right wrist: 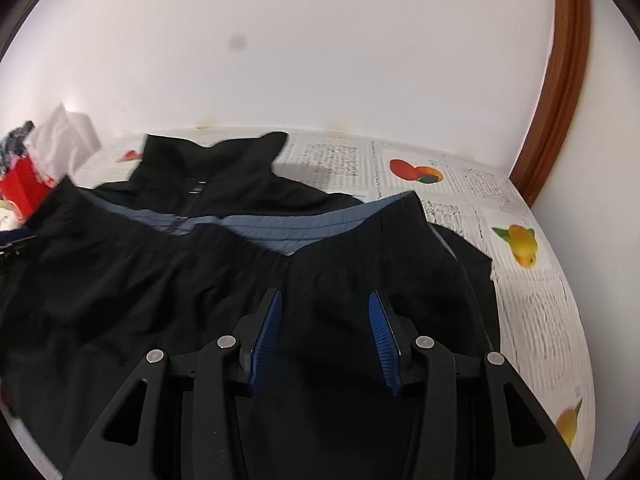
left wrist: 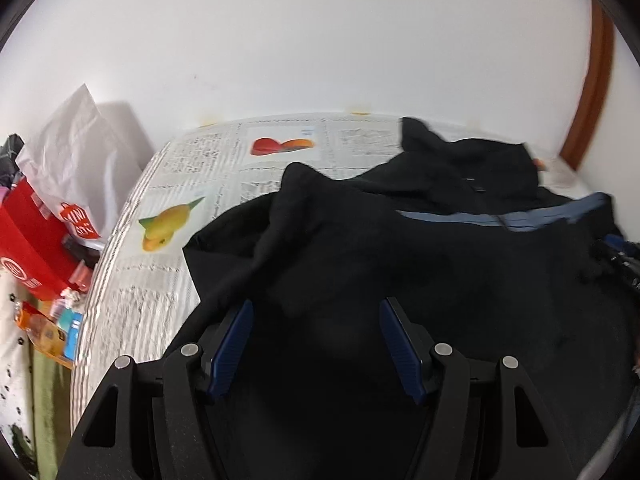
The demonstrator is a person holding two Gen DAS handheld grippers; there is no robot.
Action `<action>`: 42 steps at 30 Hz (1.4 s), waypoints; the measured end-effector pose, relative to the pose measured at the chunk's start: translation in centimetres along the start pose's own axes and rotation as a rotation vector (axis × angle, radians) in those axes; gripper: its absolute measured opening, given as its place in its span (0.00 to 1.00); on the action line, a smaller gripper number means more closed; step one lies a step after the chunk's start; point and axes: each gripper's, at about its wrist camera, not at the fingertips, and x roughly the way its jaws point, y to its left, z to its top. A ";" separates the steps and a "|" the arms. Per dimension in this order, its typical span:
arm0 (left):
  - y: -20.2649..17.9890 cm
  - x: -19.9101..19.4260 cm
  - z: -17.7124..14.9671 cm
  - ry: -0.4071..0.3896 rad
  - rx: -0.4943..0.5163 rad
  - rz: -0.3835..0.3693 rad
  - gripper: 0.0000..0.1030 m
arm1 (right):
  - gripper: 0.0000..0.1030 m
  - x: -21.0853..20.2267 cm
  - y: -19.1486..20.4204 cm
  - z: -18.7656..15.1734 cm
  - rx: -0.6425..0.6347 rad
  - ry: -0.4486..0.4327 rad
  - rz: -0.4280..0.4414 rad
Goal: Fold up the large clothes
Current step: 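Lift the hem and fold it up toward the collar with both grippers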
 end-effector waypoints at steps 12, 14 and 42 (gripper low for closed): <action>-1.3 4.7 0.7 0.017 -0.016 0.062 0.63 | 0.41 6.5 -5.7 0.4 0.071 0.082 -0.056; -1.8 5.1 1.1 0.014 -0.026 0.051 0.63 | 0.41 6.8 -6.3 0.7 0.072 0.082 -0.048; -4.4 2.7 1.3 0.062 -0.006 0.001 0.72 | 0.52 2.0 -3.6 3.1 0.097 0.031 0.146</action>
